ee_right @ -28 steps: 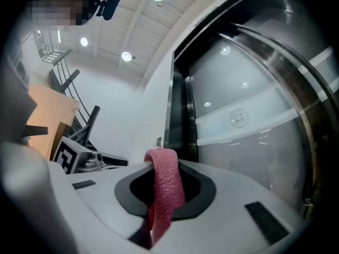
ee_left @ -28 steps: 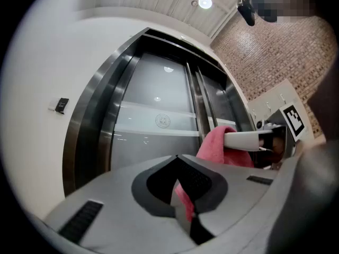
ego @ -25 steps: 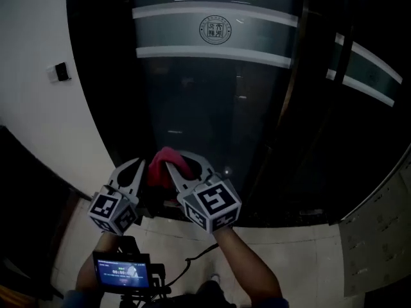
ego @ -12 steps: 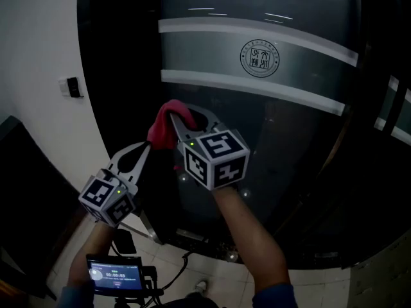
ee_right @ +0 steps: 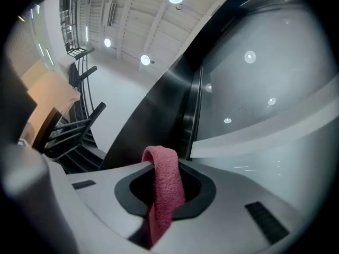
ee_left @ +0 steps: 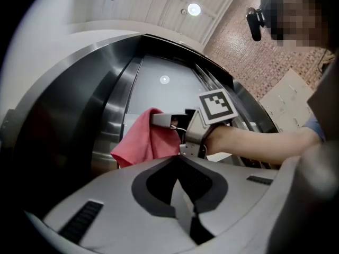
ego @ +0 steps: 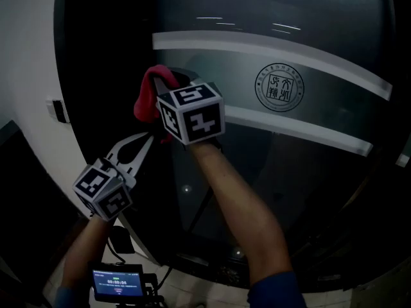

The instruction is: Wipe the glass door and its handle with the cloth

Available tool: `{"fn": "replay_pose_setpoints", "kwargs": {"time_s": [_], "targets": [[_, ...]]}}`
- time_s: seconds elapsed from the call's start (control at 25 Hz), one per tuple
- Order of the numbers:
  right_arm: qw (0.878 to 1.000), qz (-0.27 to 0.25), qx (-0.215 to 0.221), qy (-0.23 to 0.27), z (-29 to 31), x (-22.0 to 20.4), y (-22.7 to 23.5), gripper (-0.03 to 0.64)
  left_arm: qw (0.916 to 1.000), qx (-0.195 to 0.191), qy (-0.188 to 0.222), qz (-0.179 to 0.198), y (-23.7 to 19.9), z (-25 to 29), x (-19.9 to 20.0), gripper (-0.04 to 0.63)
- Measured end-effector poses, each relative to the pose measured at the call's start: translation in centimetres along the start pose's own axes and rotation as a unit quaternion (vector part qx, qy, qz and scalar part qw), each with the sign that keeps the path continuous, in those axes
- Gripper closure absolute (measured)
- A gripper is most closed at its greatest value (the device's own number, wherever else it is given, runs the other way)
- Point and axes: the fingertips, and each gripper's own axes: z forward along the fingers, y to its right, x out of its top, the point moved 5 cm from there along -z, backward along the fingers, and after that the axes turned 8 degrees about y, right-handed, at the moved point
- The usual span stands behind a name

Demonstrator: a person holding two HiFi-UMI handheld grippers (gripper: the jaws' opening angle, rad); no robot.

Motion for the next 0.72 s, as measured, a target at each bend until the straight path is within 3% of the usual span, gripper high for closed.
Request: {"fn": "replay_pose_setpoints", "kwargs": {"time_s": [0.24, 0.4, 0.56, 0.72], "targets": [[0.998, -0.036, -0.051, -0.007, 5.7, -0.1, 2.8, 0.582, 0.9992, -0.03, 0.024, -0.016, -4.6, 2.0, -0.6, 0.588], [0.992, -0.064, -0.103, -0.021, 6.1, 0.0, 5.1, 0.581, 0.9971, -0.063, 0.04, -0.01, -6.5, 4.0, 0.0, 0.588], [0.987, -0.082, -0.138, -0.012, 3.7, 1.0, 6.7, 0.581, 0.9943, -0.092, 0.05, -0.02, -6.9, 5.0, 0.2, 0.588], [0.971, -0.115, -0.209, -0.027, -3.7, 2.7, 10.8, 0.582, 0.9888, -0.132, 0.051, -0.047, -4.2, 7.6, -1.6, 0.588]]}}
